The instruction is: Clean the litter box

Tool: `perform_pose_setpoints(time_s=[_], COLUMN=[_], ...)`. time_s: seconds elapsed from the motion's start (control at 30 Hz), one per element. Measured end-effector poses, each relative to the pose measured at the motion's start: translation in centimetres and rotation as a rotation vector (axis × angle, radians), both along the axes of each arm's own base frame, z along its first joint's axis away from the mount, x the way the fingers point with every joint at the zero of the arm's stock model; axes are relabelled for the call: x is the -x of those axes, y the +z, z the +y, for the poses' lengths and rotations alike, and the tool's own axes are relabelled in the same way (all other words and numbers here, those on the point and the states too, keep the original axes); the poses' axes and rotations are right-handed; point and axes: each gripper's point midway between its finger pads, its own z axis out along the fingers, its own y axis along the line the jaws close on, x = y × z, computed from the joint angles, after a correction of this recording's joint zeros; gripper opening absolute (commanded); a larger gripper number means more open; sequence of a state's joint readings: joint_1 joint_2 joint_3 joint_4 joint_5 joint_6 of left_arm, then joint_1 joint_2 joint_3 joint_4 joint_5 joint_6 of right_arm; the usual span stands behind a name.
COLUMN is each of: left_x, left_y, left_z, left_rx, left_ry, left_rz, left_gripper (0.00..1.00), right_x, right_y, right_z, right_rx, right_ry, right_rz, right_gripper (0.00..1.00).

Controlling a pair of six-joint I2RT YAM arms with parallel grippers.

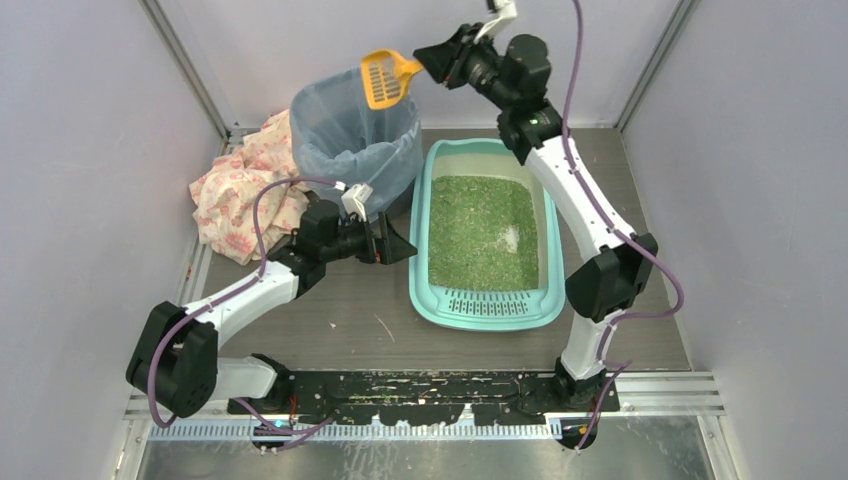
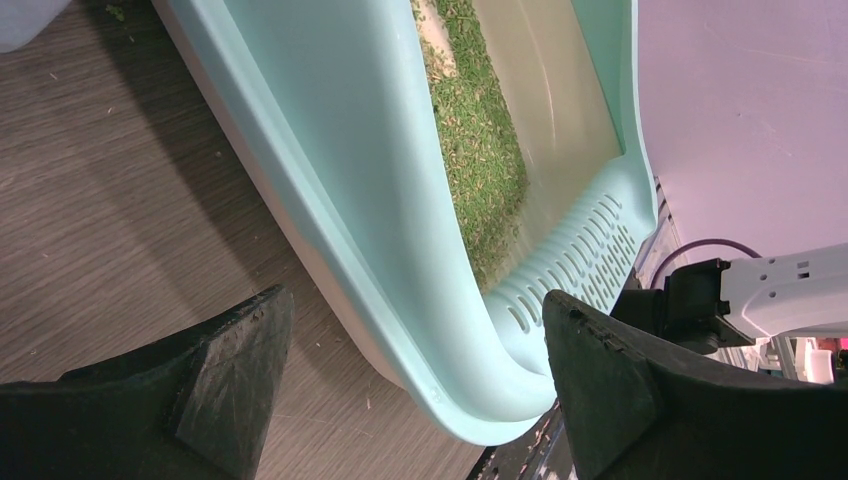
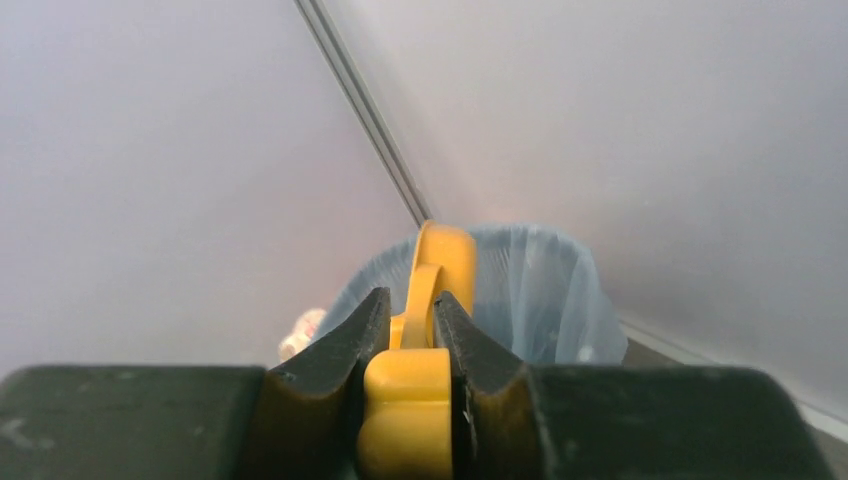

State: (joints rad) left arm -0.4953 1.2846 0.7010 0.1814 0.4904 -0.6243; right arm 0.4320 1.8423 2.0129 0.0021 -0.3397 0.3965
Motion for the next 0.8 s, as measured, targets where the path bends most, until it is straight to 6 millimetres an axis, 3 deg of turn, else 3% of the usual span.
perform_pose_setpoints(time_s=[0.1,0.17,0.27,0.4,0.53,0.67,0.8], left_x=[0.0,0.0,0.0,0.0,0.0,-0.1,-0.1], left_y=[0.0,0.0,0.0,0.0,-0.1,-0.3,-1.1], left_z=[0.0,0.0,0.0,0.0,0.0,0.0,-0.1], left_rx=[0.0,0.0,-0.001,-0.002,-0.002,-0.004,-0.012], left_ry=[0.0,0.0,0.0,0.001,0.001,0.001,0.001], left_rz=[0.0,0.0,0.001,0.002,0.002,0.007,0.029], left_gripper=[0.94,0.94,0.94,0.94,0.94,0.94,0.94], right_x=[0.1,-0.1,-0.7,-0.4,3.1,6.9,8.0], right_y=[2.8,4.2,3.9,-1.1,-8.5,-13.0,-15.3], right_z=[-2.7,-5.7,-11.2,-17.7,-22.0,-23.0,-22.8], right_rx=[-0.133,-0.228,-0.321,-0.361,-0.352,-0.304,-0.262], right_ry=[0.025,0.028,-0.032,-0.181,-0.33,-0.398,-0.402], right_rz=[-0.018,-0.028,-0.013,0.086,0.213,0.276,0.3], right_gripper=[0.01,0.01,0.01,0.01,0.01,0.01,0.01])
